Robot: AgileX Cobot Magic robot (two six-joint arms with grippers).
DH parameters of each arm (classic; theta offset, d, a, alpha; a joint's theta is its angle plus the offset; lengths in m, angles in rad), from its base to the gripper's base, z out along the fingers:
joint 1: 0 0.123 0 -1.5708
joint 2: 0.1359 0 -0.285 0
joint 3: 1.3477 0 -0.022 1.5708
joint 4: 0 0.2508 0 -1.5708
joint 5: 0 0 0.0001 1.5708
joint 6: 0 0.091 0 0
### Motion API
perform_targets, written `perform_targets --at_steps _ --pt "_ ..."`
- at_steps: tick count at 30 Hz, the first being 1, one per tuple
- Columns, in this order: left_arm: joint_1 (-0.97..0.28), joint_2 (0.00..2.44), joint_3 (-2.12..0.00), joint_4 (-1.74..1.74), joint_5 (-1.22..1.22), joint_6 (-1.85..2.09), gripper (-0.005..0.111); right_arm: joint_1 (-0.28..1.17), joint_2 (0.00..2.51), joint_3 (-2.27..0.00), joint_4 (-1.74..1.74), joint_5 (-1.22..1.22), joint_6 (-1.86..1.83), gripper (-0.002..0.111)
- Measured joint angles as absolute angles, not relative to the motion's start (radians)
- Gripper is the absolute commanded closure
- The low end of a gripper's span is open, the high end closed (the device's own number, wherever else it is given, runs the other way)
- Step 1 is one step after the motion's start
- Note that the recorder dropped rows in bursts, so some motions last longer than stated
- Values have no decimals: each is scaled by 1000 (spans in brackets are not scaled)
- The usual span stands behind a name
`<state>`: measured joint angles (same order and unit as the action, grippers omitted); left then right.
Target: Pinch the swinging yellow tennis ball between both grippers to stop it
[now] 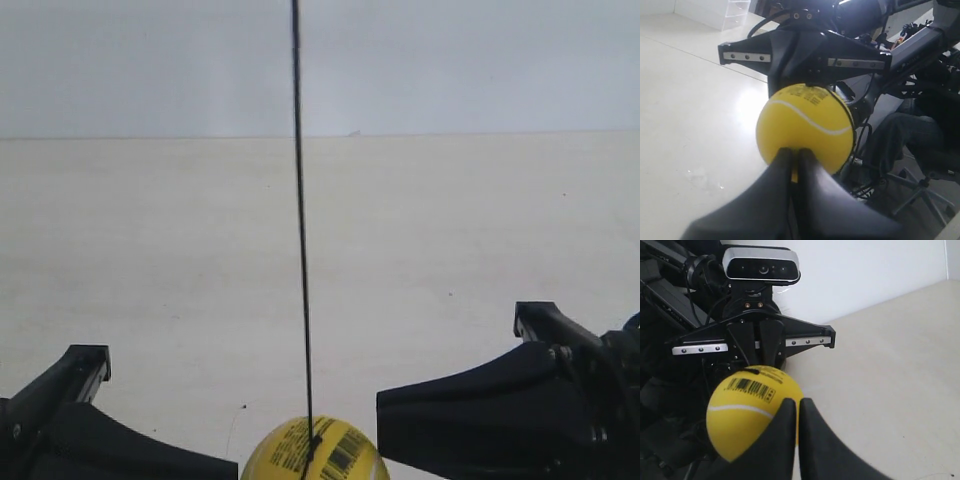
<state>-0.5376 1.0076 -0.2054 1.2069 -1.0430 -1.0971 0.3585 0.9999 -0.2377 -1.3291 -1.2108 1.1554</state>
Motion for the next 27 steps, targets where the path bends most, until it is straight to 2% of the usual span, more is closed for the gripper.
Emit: perform_targets --at_steps 21,27 --pt "-538 1008 -201 1296 -1077 -1097 102 358 1000 -238 -1442 -1211 1163 108" --pt "-538 1008 -201 1199 -1099 -1041 102 358 1000 -238 -1432 -1208 1164 108"
